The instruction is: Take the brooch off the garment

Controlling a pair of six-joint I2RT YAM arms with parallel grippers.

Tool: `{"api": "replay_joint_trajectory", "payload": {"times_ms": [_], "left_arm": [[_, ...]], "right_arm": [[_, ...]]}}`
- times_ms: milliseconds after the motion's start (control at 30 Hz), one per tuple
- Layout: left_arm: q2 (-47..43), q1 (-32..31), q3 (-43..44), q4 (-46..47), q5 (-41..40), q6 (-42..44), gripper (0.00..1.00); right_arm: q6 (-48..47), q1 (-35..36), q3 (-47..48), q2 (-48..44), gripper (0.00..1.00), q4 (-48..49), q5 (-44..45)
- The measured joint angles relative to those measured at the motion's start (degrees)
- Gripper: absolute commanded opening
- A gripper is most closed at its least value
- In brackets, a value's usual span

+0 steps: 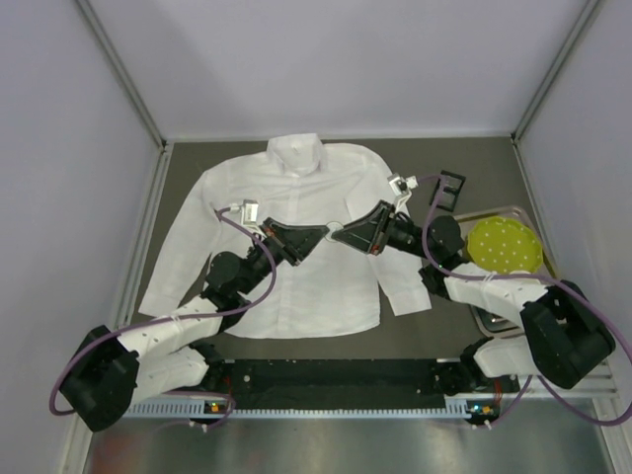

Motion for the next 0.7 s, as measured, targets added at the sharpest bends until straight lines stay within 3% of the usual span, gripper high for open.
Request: {"api": "replay_joint_trajectory", "payload": {"times_ms": [433, 700], "left_arm": [[0.79, 0.02, 0.00, 0.02, 0.22, 0.11, 0.00], [0.61, 0.11, 0.00, -1.07, 0.20, 1.53, 0.00]], "right_arm": [[0.35, -0.02, 0.00, 0.76, 0.05, -0.33, 0.13], [0.31, 0.09, 0.13, 0.70, 0.04, -2.43, 0.72]]}}
